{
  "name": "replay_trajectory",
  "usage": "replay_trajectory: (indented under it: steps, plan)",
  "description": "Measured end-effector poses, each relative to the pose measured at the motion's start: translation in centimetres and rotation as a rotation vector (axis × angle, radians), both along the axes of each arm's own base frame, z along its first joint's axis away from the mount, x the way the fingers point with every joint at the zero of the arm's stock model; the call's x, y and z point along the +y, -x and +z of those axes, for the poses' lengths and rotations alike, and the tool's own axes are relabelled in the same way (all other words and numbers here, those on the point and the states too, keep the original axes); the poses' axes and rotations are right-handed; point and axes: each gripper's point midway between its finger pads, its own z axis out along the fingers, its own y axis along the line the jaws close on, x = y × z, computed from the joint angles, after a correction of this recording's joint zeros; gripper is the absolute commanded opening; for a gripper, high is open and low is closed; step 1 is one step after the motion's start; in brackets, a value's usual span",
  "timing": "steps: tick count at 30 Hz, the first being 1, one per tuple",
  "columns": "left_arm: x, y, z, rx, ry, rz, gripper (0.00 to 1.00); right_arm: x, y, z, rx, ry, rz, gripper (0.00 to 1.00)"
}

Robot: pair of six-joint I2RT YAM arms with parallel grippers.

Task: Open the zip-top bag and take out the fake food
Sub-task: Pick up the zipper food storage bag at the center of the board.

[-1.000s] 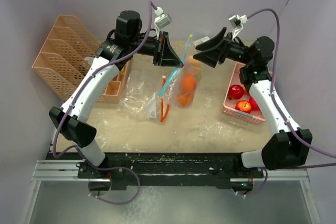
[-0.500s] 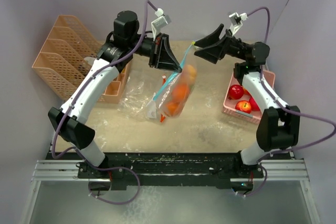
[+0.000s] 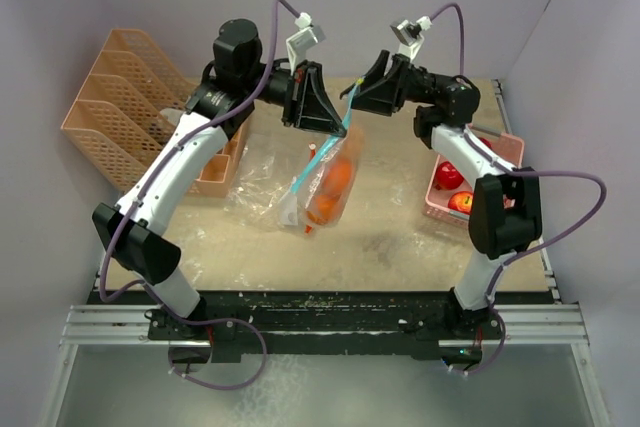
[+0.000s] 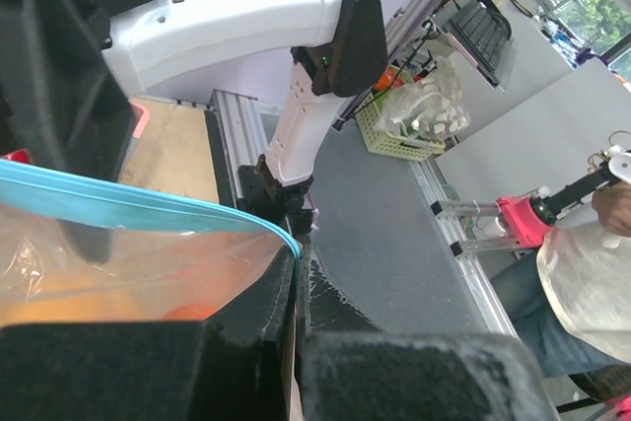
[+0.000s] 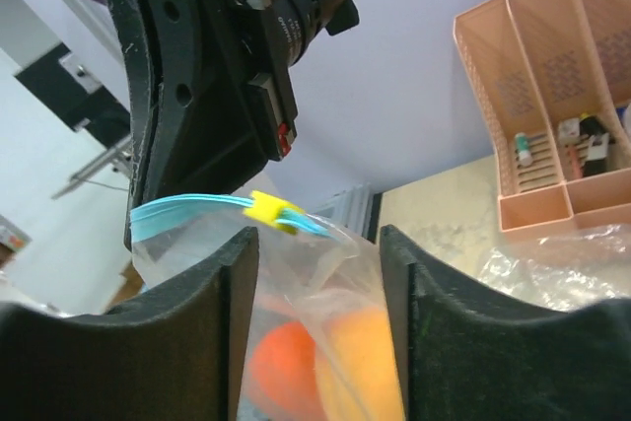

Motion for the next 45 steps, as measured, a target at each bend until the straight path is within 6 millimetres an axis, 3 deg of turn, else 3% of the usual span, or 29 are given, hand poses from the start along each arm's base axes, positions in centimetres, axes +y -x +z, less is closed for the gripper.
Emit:
replay_trajectory:
  steps: [7,13,15,19,29,39,42,45]
  plan:
    - [0.7,-1.1,0.0,-0.001,0.001,0.035,0.00,0.0,0.0,-0.8,0.088,0.024,0.035,0.00]
    - [1.0,-1.8,-0.5,0.003,-0.001,0.059,0.02,-0.2,0.2,-0.7,0.094,0.028,0.035,0.00]
    - [1.0,-1.9,-1.0,0.015,-0.008,0.063,0.13,-0.3,0.3,-1.0,0.096,0.040,0.041,0.00]
    - [0.9,-2.4,-1.9,0.037,-0.028,0.089,0.25,-0.3,0.7,-1.4,0.098,0.070,0.058,0.00]
    - [0.9,-4.4,-3.8,0.049,-0.083,0.215,0.45,-1.0,0.6,-4.2,0.182,0.111,0.057,0.00]
    - [1.7,-6.5,-6.0,0.070,-0.164,0.346,0.48,-5.3,-3.7,-5.6,0.175,0.090,-0.095,0.00]
    - [1.8,-6.8,-6.5,0.077,-0.184,0.369,0.48,-5.7,-5.7,-6.2,0.199,0.080,-0.113,0.00]
    - [1.9,-7.1,-6.8,0.073,-0.193,0.386,0.48,-5.5,-6.7,-5.3,0.197,0.076,-0.116,0.00]
